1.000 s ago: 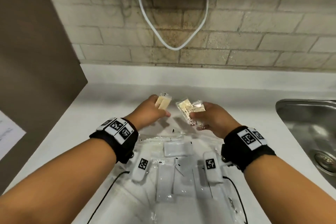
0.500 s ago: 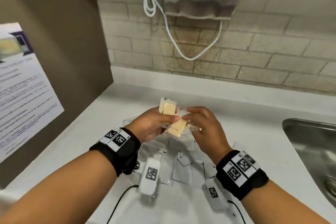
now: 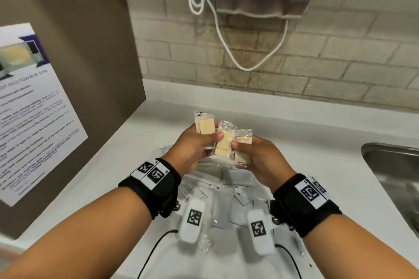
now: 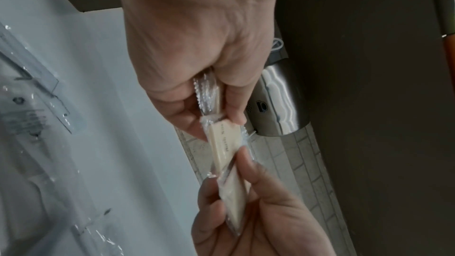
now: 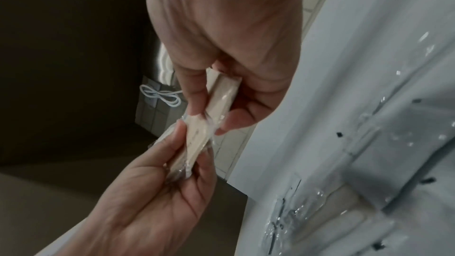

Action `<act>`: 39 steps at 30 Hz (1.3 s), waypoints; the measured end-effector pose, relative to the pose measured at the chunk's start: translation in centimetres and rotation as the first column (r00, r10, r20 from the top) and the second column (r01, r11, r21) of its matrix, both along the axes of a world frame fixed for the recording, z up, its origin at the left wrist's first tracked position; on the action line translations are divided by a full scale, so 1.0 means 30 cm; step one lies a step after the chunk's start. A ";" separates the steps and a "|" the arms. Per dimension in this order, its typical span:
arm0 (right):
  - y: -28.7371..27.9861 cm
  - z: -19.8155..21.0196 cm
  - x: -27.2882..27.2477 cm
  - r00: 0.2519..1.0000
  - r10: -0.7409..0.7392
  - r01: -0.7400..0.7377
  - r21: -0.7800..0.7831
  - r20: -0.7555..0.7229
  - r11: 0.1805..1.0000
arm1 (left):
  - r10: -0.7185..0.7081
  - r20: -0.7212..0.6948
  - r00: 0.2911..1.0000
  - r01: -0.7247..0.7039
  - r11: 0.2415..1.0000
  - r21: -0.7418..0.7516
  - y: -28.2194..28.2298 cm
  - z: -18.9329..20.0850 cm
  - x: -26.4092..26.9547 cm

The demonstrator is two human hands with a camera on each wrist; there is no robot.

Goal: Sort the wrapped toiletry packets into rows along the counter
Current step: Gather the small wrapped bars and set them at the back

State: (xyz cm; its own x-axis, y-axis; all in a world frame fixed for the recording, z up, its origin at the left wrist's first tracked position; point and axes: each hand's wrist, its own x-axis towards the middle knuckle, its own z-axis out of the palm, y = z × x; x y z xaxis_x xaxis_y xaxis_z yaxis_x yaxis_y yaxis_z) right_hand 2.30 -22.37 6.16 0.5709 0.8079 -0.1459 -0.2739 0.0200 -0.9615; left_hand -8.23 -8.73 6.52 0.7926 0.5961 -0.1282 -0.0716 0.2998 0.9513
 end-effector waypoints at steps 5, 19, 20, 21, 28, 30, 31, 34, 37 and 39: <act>0.113 -0.027 -0.041 0.992 -0.091 0.088 -0.040 -0.085 0.995 | -0.188 -0.147 0.971 0.204 0.973 0.106 0.084 -0.045 -0.059; 0.272 -0.037 -0.130 0.950 0.077 -0.028 -0.162 0.302 0.986 | -0.247 -0.358 0.900 0.362 0.883 0.301 0.375 0.076 -0.158; 0.279 -0.055 -0.147 0.975 0.005 0.015 -0.086 0.222 0.996 | -0.210 -0.277 0.938 0.272 0.939 0.209 0.381 0.063 -0.160; 0.286 -0.068 -0.162 0.988 -0.069 0.072 -0.021 0.136 0.997 | -0.182 -0.215 0.960 0.210 0.970 0.120 0.379 0.048 -0.164; 0.318 -0.124 -0.228 0.987 -0.155 0.153 0.051 0.039 0.987 | -0.014 -0.108 0.994 0.013 1.000 -0.008 0.344 -0.061 -0.192; 0.318 -0.133 -0.235 0.988 -0.154 0.153 0.051 0.025 0.987 | 0.029 -0.097 0.995 -0.029 1.000 0.004 0.350 -0.073 -0.197; 0.320 -0.136 -0.237 0.988 -0.152 0.151 0.047 0.025 0.987 | 0.043 -0.098 0.994 -0.042 0.999 0.006 0.350 -0.077 -0.198; 0.326 -0.143 -0.245 0.992 -0.127 0.126 0.059 0.025 0.990 | 0.015 -0.104 0.995 -0.021 0.998 -0.055 0.343 -0.082 -0.201; 0.328 -0.143 -0.242 0.997 -0.064 0.060 0.063 0.049 0.996 | -0.083 -0.099 0.992 0.073 0.992 -0.104 0.329 -0.082 -0.204; 0.330 -0.142 -0.224 0.998 -0.030 0.029 0.013 0.055 0.999 | -0.098 -0.098 0.990 0.089 0.991 -0.096 0.322 -0.087 -0.207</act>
